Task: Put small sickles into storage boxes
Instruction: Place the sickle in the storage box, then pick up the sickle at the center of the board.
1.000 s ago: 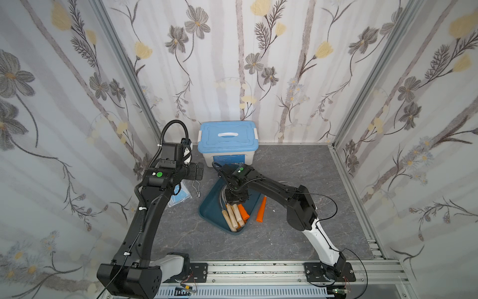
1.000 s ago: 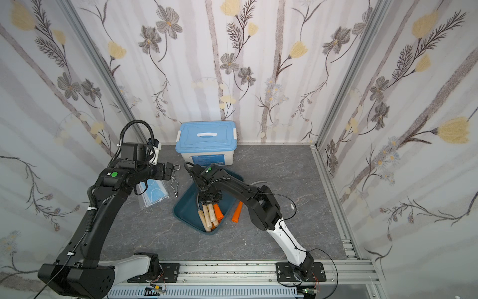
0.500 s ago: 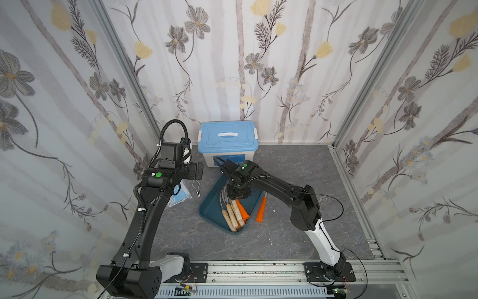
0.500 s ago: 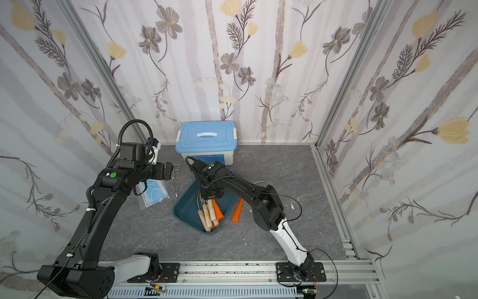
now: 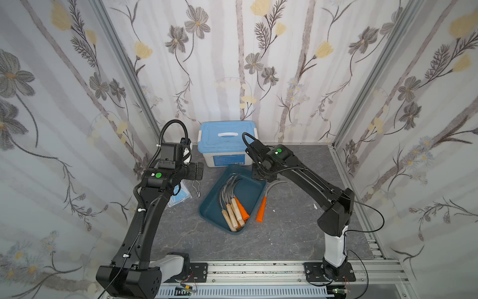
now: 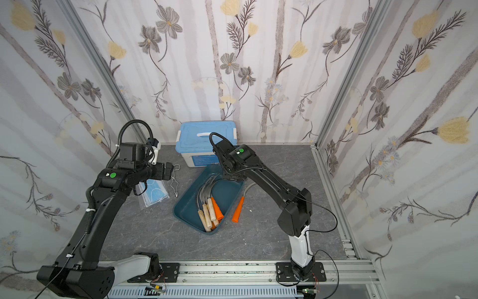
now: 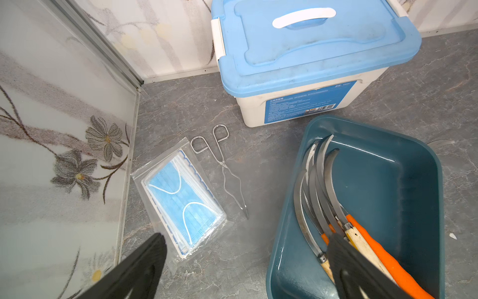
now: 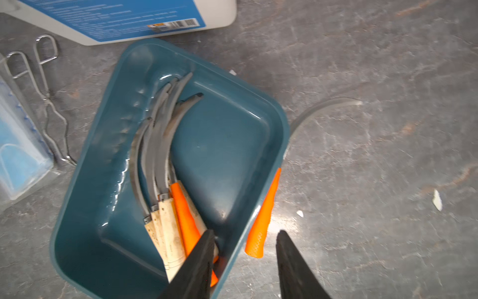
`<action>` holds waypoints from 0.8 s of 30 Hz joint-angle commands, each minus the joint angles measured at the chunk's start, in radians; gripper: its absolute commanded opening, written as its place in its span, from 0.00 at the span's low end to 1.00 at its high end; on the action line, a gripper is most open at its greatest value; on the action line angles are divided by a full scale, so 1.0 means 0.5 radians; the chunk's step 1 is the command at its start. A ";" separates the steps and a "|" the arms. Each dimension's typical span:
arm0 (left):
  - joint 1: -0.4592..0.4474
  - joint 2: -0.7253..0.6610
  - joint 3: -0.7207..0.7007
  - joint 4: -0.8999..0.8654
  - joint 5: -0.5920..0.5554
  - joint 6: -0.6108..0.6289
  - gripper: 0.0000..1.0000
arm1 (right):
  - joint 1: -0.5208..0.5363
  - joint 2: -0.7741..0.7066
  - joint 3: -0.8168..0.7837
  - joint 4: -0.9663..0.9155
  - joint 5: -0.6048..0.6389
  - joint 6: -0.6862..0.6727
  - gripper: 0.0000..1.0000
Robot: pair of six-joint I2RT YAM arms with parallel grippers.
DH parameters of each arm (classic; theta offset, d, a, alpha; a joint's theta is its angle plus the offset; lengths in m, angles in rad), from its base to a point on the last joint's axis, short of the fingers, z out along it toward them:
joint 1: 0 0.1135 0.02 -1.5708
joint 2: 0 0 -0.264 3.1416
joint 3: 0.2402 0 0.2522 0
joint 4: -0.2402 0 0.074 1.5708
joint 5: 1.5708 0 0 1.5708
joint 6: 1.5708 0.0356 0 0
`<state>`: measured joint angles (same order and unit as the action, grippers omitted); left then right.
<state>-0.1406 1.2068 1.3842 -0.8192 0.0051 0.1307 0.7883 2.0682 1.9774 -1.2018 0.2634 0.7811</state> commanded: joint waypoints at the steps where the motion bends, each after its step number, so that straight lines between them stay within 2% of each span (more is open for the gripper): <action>1: 0.002 0.012 0.004 0.023 0.027 0.001 1.00 | -0.015 -0.198 -0.309 0.154 0.053 0.141 0.43; 2: 0.000 0.016 0.006 0.027 0.027 0.003 1.00 | -0.082 -0.274 -0.442 0.214 0.030 0.176 0.43; 6: 0.002 0.025 0.014 0.026 0.031 0.008 1.00 | -0.127 -0.536 -0.870 0.397 -0.020 0.317 0.43; 12: 0.002 0.041 0.007 0.027 0.057 0.000 1.00 | -0.175 -0.799 -1.361 0.638 -0.141 0.508 0.45; 18: 0.000 0.050 0.022 0.033 0.051 0.001 1.00 | -0.173 -0.825 -1.598 0.799 -0.242 0.575 0.45; 24: 0.001 0.025 0.022 0.037 0.027 0.005 1.00 | -0.164 -0.778 -1.648 0.873 -0.295 0.570 0.47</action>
<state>-0.1406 1.2270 1.3891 -0.8185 0.0269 0.1307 0.7025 1.6703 1.1572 -0.8295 0.1314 1.0447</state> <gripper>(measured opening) 0.997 0.469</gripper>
